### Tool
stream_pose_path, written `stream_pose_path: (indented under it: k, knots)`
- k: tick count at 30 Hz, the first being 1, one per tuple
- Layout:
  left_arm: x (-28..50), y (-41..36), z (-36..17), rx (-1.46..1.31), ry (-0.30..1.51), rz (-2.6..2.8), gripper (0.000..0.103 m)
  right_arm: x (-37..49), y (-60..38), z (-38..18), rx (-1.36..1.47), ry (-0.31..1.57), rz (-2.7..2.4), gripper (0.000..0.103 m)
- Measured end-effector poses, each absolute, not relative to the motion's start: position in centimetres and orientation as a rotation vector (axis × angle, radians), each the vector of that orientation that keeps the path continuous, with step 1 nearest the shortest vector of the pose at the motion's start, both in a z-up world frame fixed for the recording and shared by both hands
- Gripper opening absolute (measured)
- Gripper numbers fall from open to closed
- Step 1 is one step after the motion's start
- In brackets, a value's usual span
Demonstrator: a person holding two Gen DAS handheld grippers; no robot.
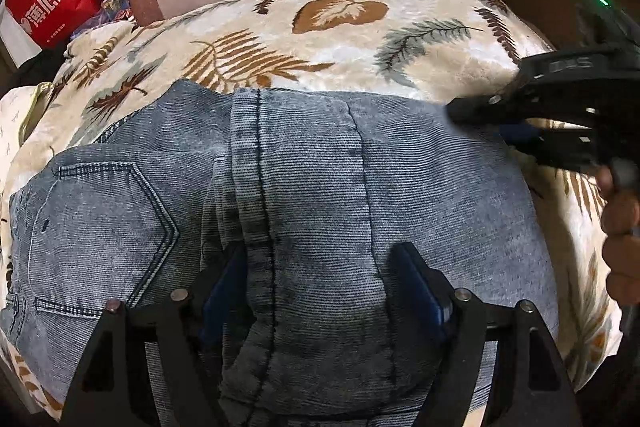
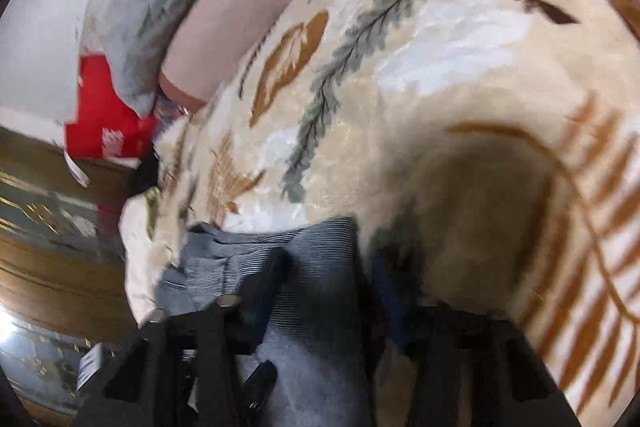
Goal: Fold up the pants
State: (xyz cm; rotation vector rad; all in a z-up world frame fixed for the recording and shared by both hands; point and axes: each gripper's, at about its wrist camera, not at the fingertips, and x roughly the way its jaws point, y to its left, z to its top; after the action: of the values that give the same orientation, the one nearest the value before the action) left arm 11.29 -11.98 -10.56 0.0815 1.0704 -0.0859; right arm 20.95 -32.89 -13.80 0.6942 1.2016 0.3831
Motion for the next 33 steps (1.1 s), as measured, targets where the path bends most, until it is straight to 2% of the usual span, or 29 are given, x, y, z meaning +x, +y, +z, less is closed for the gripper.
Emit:
stream_pose_path:
  k: [2, 7, 8, 10, 17, 19, 22, 23, 25, 30, 33]
  knots:
    - [11.2, -11.8, -10.6, 0.089, 1.06, -0.095, 0.077, 21.2, -32.2, -13.1, 0.616, 1.193, 0.356, 0.015]
    - [10.9, -12.1, -11.0, 0.11, 1.037, -0.099, 0.08, 20.9, -30.1, -12.6, 0.373, 1.159, 0.259, 0.014]
    - [10.8, -12.1, -11.0, 0.113, 1.036, -0.1, 0.081, 20.7, -30.2, -12.4, 0.374, 1.146, 0.274, 0.018]
    - [10.9, -12.0, -10.7, 0.102, 1.044, -0.108, 0.081, 20.1, -32.0, -11.8, 0.493, 1.131, 0.275, 0.018]
    - [10.0, -8.5, -8.0, -0.058, 1.016, -0.095, 0.081, 12.5, -33.5, -7.8, 0.649, 1.047, 0.402, 0.018]
    - [9.4, -7.6, -7.9, -0.065, 1.006, -0.083, 0.081, 10.4, -32.6, -8.7, 0.719, 1.062, 0.471, 0.018]
    - [9.9, -7.6, -10.1, -0.041, 1.093, -0.074, 0.081, 8.4, -31.8, -12.1, 0.727, 1.177, 0.454, 0.02]
    - [10.2, -7.9, -11.2, -0.012, 1.135, -0.064, 0.081, 8.2, -31.6, -13.9, 0.701, 1.236, 0.411, 0.02]
    - [9.8, -8.0, -10.7, 0.006, 1.099, -0.068, 0.082, 8.0, -32.4, -14.4, 0.782, 1.219, 0.407, 0.019]
    - [8.1, -8.3, -8.1, -0.002, 1.016, -0.083, 0.082, 9.6, -32.7, -9.8, 0.696, 1.139, 0.41, 0.02]
    - [8.1, -9.1, -10.2, 0.04, 1.094, -0.112, 0.082, 12.4, -32.7, -8.9, 0.719, 1.106, 0.427, 0.02]
